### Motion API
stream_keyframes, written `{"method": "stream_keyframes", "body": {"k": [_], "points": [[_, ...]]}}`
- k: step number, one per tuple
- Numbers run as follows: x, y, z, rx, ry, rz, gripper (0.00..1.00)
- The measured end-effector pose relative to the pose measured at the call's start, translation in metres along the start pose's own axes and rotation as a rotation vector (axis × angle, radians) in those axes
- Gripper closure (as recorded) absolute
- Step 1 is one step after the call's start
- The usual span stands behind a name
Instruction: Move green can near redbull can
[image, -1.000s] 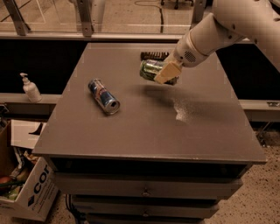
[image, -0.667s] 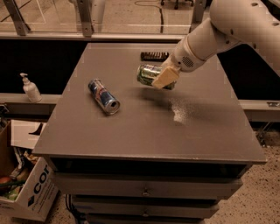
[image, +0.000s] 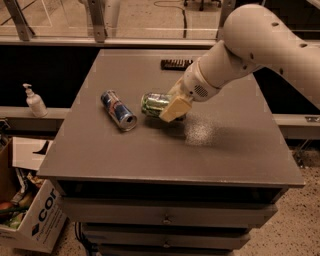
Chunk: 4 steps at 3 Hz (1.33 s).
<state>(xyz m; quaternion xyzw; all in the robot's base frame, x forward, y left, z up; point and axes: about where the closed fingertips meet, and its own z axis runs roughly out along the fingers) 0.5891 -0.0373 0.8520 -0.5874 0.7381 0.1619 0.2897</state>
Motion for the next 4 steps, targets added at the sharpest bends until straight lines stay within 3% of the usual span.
{"method": "stream_keyframes", "body": {"k": [1, 3, 4], "points": [[-0.012, 0.028, 0.015, -0.044, -0.006, -0.041, 1.0], [-0.013, 0.045, 0.032, -0.07, 0.018, -0.065, 1.0], [-0.015, 0.045, 0.03, -0.07, 0.018, -0.065, 0.82]]}}
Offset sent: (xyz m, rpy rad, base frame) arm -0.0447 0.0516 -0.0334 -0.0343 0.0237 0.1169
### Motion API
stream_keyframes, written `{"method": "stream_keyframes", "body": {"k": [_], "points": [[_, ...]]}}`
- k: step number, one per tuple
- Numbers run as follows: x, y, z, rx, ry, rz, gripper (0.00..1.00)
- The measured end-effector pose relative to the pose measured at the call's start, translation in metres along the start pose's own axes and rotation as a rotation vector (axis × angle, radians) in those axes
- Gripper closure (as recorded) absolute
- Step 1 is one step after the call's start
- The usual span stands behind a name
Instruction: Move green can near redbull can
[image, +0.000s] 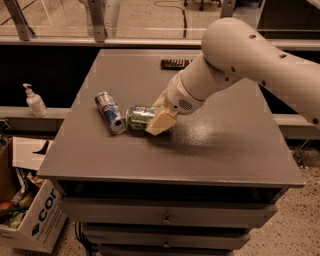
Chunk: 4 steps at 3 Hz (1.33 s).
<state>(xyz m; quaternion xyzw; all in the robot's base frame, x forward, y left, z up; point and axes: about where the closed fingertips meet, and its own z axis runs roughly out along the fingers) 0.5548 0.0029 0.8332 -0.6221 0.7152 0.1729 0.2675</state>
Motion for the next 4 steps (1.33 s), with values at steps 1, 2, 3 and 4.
{"method": "stream_keyframes", "body": {"k": [1, 2, 3, 4], "points": [[0.0017, 0.0008, 0.0019, -0.002, 0.011, -0.001, 0.59], [0.0007, 0.0007, 0.0006, -0.002, 0.011, -0.001, 0.36], [0.0026, 0.0014, 0.0008, -0.004, 0.023, -0.006, 0.12], [0.0023, 0.0015, -0.0001, -0.003, 0.024, -0.008, 0.0]]}}
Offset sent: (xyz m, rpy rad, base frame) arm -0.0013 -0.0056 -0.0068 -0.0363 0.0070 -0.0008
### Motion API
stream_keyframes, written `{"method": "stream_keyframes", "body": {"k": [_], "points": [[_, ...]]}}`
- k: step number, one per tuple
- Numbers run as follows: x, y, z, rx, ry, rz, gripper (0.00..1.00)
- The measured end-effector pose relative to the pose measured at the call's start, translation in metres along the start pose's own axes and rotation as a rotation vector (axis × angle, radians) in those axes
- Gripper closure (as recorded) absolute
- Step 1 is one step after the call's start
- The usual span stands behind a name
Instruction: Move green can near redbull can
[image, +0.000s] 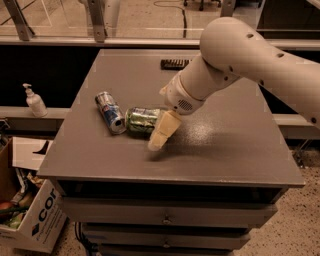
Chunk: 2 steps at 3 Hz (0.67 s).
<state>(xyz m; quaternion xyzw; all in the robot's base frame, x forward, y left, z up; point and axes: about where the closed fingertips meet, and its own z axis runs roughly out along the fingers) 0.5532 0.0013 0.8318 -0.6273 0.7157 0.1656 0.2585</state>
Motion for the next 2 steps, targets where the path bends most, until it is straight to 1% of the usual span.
{"method": "stream_keyframes", "body": {"k": [1, 2], "points": [[-0.001, -0.001, -0.003, 0.004, -0.001, -0.002, 0.0], [0.005, -0.011, -0.028, 0.032, -0.023, 0.007, 0.0]]}}
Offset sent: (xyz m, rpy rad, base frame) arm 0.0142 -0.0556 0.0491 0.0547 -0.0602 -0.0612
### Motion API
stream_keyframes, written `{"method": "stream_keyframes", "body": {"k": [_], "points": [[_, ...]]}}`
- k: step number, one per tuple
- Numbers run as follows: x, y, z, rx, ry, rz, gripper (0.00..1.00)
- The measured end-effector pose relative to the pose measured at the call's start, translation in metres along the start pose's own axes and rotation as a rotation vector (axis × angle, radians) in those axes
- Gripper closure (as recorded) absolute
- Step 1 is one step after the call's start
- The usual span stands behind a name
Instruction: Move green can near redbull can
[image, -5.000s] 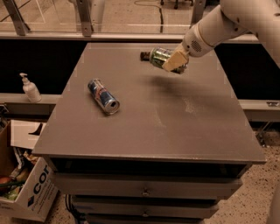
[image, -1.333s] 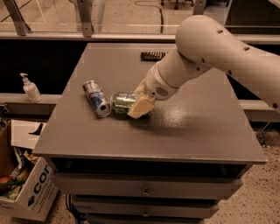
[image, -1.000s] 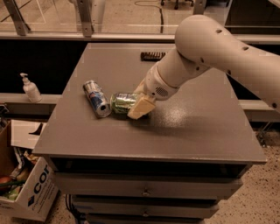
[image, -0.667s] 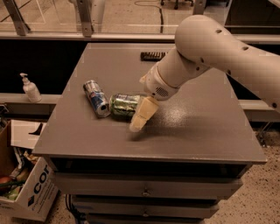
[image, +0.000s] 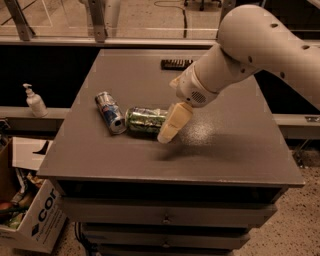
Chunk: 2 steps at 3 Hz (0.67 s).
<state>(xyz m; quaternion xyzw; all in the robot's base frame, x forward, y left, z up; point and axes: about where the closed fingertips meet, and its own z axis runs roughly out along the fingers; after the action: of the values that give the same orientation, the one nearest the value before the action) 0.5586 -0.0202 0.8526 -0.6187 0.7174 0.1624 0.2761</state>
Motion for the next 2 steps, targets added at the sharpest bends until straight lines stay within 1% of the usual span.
{"method": "stream_keyframes", "body": {"k": [1, 2], "points": [[0.018, -0.015, -0.037, 0.04, -0.043, 0.025, 0.0], [0.037, -0.023, -0.071, 0.061, -0.096, 0.03, 0.0]]}}
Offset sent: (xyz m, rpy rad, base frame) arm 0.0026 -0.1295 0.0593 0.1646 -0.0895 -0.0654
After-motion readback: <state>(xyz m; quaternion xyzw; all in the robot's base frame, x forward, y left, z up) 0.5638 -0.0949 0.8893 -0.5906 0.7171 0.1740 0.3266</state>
